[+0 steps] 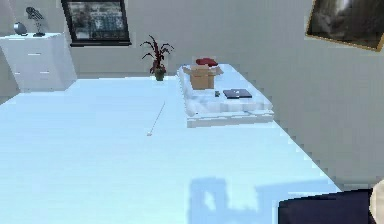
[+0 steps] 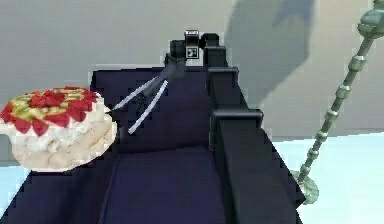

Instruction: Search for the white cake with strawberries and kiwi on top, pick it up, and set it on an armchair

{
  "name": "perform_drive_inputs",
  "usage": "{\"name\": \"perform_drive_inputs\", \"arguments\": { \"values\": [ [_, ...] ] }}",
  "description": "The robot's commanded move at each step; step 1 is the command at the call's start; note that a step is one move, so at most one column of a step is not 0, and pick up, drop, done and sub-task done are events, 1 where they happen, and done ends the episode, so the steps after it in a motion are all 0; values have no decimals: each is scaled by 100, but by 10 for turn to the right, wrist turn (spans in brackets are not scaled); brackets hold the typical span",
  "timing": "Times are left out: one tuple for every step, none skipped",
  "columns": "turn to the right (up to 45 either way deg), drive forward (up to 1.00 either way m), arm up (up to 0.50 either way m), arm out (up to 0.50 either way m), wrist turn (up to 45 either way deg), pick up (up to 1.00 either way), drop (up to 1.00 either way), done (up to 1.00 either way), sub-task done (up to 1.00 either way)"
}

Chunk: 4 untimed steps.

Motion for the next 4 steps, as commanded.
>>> {"name": "perform_drive_inputs", "arguments": {
  "values": [
    [0,0,0,0,450,0,0,0,0],
    [0,0,0,0,450,0,0,0,0],
    [0,0,0,0,240,0,0,0,0],
    [0,0,-30,0,0,0,0,0,0]
  ]
}}
